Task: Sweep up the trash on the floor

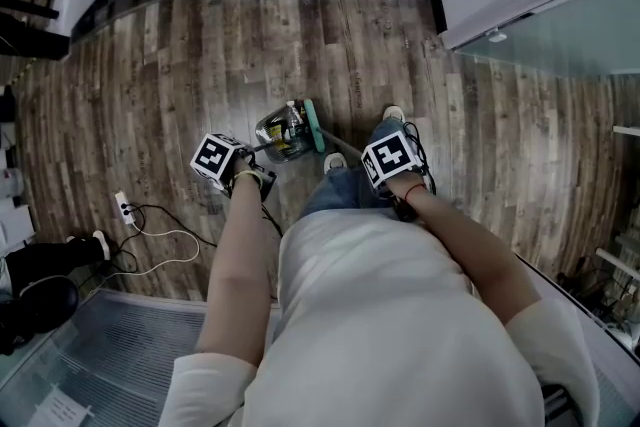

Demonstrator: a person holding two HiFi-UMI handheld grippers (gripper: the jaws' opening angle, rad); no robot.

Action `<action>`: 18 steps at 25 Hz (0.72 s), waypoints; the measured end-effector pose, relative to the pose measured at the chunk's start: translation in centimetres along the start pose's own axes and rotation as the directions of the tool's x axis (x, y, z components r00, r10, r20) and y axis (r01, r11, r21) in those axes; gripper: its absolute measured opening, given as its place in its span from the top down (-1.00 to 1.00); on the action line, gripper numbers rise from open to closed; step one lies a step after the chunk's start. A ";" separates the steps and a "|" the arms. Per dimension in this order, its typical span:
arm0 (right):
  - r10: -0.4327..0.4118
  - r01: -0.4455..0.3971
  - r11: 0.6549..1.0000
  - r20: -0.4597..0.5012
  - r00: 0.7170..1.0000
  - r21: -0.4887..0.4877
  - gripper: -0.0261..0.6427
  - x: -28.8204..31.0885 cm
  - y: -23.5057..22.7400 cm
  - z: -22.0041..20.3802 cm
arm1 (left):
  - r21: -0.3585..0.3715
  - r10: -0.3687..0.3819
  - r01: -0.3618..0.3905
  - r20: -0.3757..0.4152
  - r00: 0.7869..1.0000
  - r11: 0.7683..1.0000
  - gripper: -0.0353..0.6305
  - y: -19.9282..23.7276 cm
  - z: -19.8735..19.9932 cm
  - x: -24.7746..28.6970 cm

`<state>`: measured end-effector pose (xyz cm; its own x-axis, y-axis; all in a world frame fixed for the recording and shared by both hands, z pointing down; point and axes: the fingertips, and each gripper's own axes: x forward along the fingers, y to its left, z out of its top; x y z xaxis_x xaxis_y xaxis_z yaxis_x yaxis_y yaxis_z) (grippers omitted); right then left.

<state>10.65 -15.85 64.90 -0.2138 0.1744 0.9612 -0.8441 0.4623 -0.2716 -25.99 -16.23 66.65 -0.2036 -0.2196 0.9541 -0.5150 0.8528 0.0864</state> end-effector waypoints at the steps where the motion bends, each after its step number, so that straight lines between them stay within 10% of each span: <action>1: -0.005 0.005 1.000 0.005 1.000 -0.001 0.63 -0.1 -0.1 0.1 | 0.001 -0.001 0.001 0.001 1.000 1.000 0.58 0.0 0.0 0.0; 18: -0.161 0.160 0.987 0.016 0.987 0.024 0.63 0.9 -4.4 0.1 | 0.005 -0.007 0.007 0.001 1.000 1.000 0.57 0.2 0.2 0.0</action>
<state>14.17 -17.82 66.98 -0.0835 0.0837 0.9930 -0.8791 0.4631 -0.1130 -26.22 -16.17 66.65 -0.2006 -0.2262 0.9532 -0.5203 0.8490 0.0920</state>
